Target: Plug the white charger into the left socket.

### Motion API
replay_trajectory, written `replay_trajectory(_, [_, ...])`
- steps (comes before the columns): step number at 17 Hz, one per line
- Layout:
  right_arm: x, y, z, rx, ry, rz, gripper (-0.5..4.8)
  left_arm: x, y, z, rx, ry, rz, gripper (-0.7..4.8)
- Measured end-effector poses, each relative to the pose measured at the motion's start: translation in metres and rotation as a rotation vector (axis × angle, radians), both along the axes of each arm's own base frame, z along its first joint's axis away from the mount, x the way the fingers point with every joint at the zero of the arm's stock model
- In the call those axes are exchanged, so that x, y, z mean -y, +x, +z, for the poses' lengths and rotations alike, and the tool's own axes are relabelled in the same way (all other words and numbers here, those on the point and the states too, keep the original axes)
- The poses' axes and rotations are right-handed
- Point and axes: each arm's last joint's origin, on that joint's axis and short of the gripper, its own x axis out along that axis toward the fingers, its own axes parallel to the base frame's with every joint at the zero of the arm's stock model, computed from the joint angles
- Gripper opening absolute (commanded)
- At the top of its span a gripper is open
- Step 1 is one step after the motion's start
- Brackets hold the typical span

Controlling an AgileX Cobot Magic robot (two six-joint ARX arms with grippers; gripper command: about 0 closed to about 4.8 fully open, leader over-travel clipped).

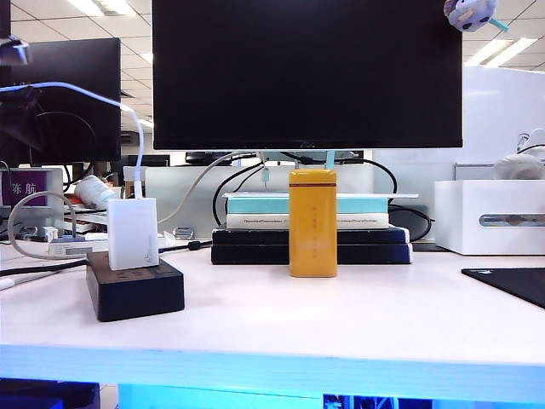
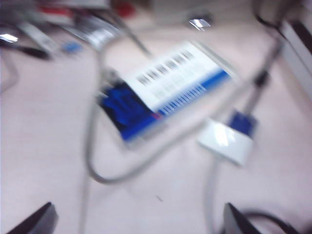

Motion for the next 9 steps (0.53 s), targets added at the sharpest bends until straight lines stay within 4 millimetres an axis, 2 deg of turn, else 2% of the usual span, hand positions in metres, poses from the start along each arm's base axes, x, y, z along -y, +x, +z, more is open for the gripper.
replay_trajectory(2, [0.0,0.0,0.0,0.0,0.0,0.0,-0.01,-0.001,0.001,0.007,0.059,-0.042,0.059,4.79])
replay_trajectory(4, [0.0,0.0,0.001,0.012,0.001,0.0,-0.01,0.0,-0.003,0.025,0.139,-0.079,0.079,4.79])
replay_trajectory(7, [0.004,-0.003,0.009,0.071,0.008,-0.023,-0.01,0.002,-0.02,0.073,0.339,-0.068,0.074,4.79])
replay_trajectory(9, [0.008,-0.003,0.014,0.083,0.02,-0.049,-0.01,0.005,-0.04,0.111,0.495,-0.046,0.072,4.79])
